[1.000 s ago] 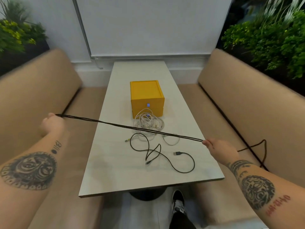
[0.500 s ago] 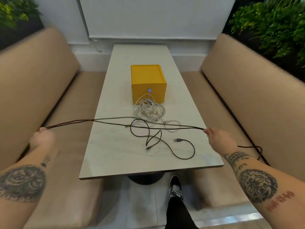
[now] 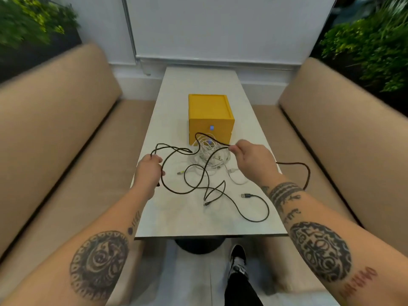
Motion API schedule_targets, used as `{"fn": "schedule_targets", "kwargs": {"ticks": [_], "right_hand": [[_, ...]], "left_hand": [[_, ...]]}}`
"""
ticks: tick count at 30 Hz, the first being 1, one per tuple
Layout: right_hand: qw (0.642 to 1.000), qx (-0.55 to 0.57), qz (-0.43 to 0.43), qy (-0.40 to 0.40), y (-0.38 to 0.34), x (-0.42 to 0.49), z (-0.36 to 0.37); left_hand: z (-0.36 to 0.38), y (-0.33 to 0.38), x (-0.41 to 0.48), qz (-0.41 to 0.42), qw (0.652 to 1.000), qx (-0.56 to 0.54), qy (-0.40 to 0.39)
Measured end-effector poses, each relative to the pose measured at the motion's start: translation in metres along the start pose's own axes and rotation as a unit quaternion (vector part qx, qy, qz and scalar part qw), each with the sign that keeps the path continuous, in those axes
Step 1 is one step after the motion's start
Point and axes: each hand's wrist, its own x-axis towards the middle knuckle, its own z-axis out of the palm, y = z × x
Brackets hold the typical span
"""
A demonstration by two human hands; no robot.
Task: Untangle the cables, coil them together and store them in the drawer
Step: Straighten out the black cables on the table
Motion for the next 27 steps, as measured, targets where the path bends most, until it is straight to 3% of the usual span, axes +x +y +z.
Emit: {"fn": "schedule_targets", "kwargs": {"ticks": [3, 8, 11, 12, 14, 16, 17, 19, 21, 25, 27], "right_hand": [[0.997, -0.026, -0.067, 0.027, -0.028, 0.023, -0.032], [0.99, -0.062, -0.125, 0.007, -0.065, 0.059, -0.069], [0.986, -0.078, -0.145, -0.032, -0.081, 0.065, -0.06], [0.985, -0.078, -0.15, -0.042, -0.085, 0.065, -0.055], [0.981, -0.083, -0.166, -0.054, -0.093, 0.064, -0.046], [0.978, -0.081, -0.184, -0.059, -0.1, 0.062, -0.041], [0.976, -0.076, -0.196, -0.059, -0.102, 0.061, -0.041], [0.97, -0.069, -0.226, -0.052, -0.104, 0.058, -0.045], [0.971, -0.053, -0.232, -0.021, -0.1, 0.058, -0.059], [0.985, -0.003, -0.148, 0.089, -0.055, 0.07, -0.105], [0.988, -0.031, -0.113, 0.098, -0.021, 0.071, -0.115]], "left_hand": [[-0.038, -0.019, 0.019, -0.053, 0.997, -0.024, 0.046], [-0.109, -0.071, 0.039, -0.131, 0.979, 0.135, 0.079], [-0.099, -0.034, 0.022, -0.02, 0.986, 0.088, 0.14], [-0.09, -0.014, 0.011, 0.047, 0.993, 0.047, 0.101], [-0.063, 0.028, -0.015, 0.19, 0.979, 0.013, -0.075], [-0.035, 0.055, -0.03, 0.296, 0.926, 0.117, -0.203], [-0.023, 0.063, -0.033, 0.327, 0.901, 0.181, -0.219], [-0.003, 0.076, -0.038, 0.377, 0.882, 0.216, -0.182], [0.002, 0.074, -0.027, 0.415, 0.886, 0.179, -0.108], [-0.048, 0.045, 0.02, 0.346, 0.914, 0.2, -0.065], [-0.083, 0.025, 0.04, 0.338, 0.911, 0.229, -0.054]]}}
